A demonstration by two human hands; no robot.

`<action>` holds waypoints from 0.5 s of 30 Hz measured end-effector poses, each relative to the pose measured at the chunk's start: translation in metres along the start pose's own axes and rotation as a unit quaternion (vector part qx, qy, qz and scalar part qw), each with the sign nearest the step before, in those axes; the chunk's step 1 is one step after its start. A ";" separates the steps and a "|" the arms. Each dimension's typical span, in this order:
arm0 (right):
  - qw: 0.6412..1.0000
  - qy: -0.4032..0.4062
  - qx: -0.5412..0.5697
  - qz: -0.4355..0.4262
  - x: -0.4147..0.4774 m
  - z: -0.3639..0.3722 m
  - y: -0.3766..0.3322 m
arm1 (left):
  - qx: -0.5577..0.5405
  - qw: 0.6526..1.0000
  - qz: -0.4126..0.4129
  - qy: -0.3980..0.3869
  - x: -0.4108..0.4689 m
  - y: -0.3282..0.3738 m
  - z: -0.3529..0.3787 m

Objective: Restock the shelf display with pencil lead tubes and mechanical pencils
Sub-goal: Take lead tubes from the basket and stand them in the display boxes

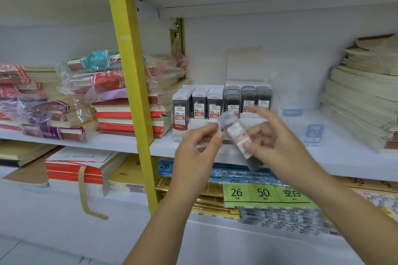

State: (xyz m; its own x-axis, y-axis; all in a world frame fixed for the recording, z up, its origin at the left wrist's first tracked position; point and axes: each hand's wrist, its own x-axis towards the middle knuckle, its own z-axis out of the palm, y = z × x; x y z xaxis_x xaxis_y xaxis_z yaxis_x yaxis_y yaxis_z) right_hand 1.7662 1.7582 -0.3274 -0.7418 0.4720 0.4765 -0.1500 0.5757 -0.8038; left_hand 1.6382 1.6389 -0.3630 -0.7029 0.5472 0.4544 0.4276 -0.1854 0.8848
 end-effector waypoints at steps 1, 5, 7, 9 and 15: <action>0.999 0.025 0.008 -0.030 0.009 -0.010 -0.008 | 0.072 0.996 0.045 0.034 0.002 -0.002 0.000; 0.987 0.100 -0.041 -0.122 0.051 -0.044 -0.031 | 0.301 0.931 0.198 0.055 0.011 -0.013 0.004; 0.974 0.121 -0.134 -0.140 0.069 -0.050 -0.030 | 0.368 0.901 0.227 0.024 0.013 -0.019 0.009; 0.951 0.114 -0.251 -0.139 0.082 -0.051 -0.023 | 0.411 0.882 0.231 -0.003 0.015 -0.024 0.013; 0.942 0.028 -0.315 -0.110 0.101 -0.053 -0.005 | 0.452 0.863 0.224 -0.015 0.017 -0.032 0.014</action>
State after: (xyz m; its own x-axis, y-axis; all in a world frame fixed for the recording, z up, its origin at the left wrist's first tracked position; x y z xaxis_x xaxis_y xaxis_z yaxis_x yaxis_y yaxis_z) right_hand 1.7263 1.8385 -0.2566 -0.7004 0.3196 0.6382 0.1357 0.9375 -0.3204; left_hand 1.6203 1.6661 -0.3851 -0.3422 0.6086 0.7159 0.9313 0.3207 0.1726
